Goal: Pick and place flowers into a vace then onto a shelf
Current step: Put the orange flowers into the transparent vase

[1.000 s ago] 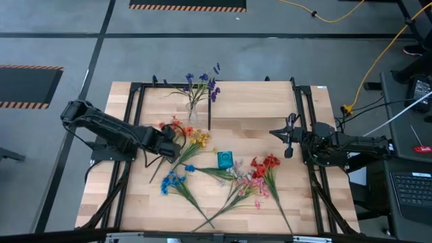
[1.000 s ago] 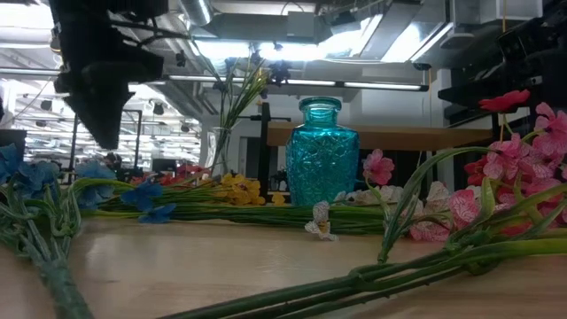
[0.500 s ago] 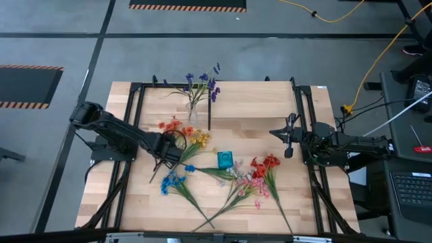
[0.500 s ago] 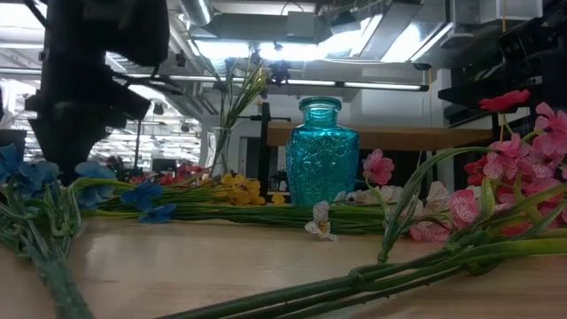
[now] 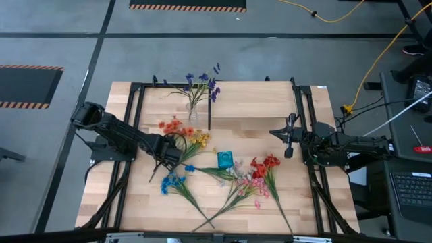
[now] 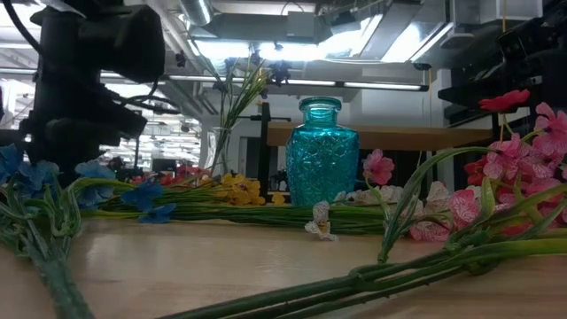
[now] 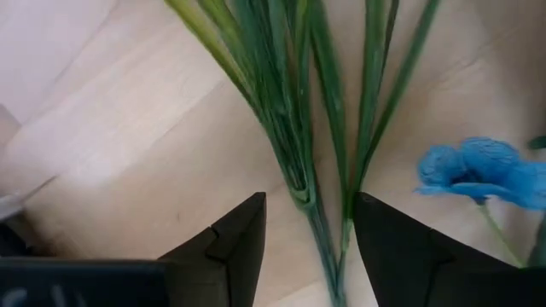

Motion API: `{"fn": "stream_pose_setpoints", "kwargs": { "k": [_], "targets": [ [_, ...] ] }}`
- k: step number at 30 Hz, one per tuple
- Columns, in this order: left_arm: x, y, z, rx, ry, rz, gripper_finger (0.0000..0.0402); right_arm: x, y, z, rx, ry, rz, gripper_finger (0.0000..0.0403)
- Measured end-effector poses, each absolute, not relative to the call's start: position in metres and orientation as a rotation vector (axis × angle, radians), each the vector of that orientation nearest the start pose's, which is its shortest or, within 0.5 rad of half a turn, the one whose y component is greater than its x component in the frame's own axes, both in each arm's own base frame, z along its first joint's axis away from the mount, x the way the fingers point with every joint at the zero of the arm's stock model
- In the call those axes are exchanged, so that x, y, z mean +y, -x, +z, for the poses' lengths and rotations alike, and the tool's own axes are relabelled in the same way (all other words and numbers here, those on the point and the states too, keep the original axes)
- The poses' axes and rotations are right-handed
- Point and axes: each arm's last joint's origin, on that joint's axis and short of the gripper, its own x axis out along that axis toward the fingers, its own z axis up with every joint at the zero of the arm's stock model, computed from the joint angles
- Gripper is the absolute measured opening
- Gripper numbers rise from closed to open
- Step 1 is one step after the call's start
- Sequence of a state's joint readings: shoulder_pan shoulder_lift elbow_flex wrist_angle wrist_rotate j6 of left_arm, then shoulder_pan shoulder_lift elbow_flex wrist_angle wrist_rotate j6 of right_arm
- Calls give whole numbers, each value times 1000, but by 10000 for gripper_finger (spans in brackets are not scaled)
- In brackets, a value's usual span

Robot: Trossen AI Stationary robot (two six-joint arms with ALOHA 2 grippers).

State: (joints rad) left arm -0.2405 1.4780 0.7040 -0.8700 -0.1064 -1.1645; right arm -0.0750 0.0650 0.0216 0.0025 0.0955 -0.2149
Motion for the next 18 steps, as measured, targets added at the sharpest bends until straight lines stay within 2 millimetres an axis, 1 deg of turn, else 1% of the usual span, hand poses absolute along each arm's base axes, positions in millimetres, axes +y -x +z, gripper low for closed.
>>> {"fn": "stream_pose_setpoints", "kwargs": {
  "k": [6, 18],
  "targets": [
    [-45, -196, 131, 1410, 636, 798, 168, -10, -100, 166, 59, 214, -165, 7],
    [-43, -192, 130, 1390, 677, 903, 168, -10, -100, 166, 59, 214, -165, 7]
  ]
}}
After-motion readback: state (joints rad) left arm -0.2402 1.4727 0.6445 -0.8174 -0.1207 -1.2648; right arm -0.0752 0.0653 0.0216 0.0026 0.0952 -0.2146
